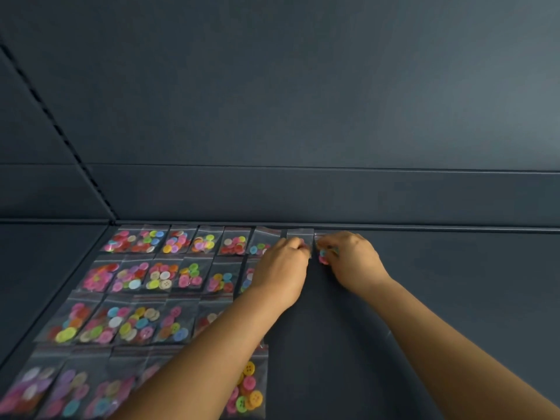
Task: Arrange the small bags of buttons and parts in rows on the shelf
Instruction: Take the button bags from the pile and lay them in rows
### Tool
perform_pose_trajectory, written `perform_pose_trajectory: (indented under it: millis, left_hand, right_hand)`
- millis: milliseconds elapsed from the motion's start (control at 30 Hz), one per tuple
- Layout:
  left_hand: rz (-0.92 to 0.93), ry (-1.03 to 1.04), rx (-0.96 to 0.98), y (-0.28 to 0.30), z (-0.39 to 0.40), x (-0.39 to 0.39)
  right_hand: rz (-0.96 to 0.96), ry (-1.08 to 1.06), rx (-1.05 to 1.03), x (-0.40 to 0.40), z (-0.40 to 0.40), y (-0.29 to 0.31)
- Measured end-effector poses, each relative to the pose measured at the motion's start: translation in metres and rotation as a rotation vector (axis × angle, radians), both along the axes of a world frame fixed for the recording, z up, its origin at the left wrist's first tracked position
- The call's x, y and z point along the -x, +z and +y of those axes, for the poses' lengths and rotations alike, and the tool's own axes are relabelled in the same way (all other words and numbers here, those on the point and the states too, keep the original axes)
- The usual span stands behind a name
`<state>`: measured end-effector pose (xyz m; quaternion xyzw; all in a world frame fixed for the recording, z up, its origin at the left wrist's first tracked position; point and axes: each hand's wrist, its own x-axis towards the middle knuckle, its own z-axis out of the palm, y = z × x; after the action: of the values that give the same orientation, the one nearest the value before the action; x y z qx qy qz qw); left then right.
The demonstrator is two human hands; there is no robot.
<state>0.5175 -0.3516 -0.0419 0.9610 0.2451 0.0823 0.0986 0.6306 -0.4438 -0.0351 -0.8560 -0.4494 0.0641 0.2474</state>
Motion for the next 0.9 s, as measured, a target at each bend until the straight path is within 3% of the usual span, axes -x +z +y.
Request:
perform_pose_trajectory:
  millis: [467, 900]
  left_hand:
    - [-0.008, -0.023, -0.049, 0.003, 0.018, 0.000]
    - [0.007, 0.050, -0.117, 0.012, 0.010, 0.009]
  right_hand:
    - [0.012, -0.022, -0.001, 0.005, 0.013, -0.004]
    - [-0.143, 0.097, 0.074, 0.007, 0.013, -0.001]
